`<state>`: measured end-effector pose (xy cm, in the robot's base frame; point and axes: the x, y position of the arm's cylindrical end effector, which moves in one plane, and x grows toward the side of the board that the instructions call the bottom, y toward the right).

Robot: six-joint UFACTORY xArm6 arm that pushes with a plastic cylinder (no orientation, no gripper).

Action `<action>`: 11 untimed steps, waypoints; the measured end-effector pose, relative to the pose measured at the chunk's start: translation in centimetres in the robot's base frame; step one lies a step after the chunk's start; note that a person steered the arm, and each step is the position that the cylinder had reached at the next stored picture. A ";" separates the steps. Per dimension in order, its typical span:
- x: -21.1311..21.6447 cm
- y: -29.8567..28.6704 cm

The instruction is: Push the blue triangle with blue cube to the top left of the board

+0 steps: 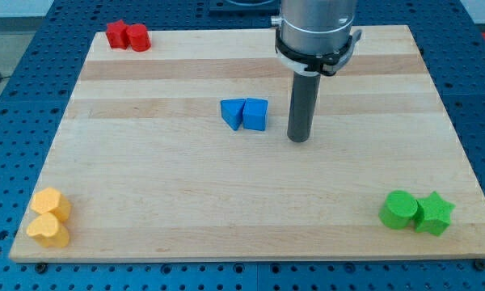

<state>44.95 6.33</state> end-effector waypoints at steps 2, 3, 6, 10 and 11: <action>-1.6 -0.4; -2.4 -0.5; -3.7 -3.2; -2.7 -11.7; -2.9 -12.8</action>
<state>42.01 -6.47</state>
